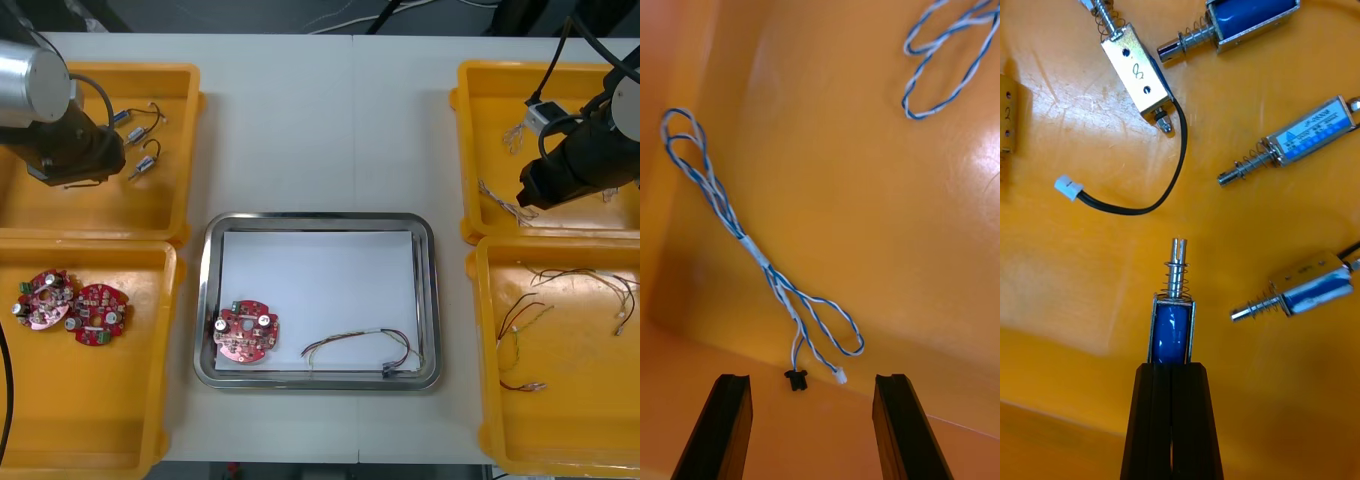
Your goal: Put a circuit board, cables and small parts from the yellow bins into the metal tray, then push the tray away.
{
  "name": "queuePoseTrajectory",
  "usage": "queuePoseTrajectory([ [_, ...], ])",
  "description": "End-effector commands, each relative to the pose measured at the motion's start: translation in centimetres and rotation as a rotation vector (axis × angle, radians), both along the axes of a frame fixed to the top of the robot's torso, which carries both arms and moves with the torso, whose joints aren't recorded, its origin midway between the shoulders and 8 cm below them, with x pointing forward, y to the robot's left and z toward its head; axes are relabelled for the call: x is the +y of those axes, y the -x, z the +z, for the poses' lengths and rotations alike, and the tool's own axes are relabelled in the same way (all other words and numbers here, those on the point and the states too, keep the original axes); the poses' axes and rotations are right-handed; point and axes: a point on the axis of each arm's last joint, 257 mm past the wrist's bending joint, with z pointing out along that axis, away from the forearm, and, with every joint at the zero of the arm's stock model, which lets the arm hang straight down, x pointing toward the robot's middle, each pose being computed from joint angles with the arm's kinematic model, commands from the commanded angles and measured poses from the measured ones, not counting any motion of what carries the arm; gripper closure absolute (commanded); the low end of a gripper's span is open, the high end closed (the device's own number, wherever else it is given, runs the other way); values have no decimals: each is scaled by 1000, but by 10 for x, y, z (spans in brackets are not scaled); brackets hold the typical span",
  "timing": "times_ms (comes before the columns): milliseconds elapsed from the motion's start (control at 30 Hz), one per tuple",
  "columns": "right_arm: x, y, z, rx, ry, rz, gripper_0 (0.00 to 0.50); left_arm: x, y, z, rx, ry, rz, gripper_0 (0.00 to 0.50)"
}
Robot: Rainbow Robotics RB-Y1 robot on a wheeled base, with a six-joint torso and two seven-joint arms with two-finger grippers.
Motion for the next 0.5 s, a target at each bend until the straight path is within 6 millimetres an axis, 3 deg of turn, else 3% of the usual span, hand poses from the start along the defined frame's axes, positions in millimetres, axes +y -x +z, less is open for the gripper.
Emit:
queuePoseTrajectory([
  [33, 2, -14, 13, -31, 8, 10, 31, 17, 0, 57, -84, 23, 74, 500],
  [267, 6, -16, 2, -25, 3, -8, 35, 17, 12, 70, -80, 22, 73, 500],
  [500, 10, -23, -10, -29, 0, -17, 46, 18, 14, 71, -76, 20, 70, 500],
])
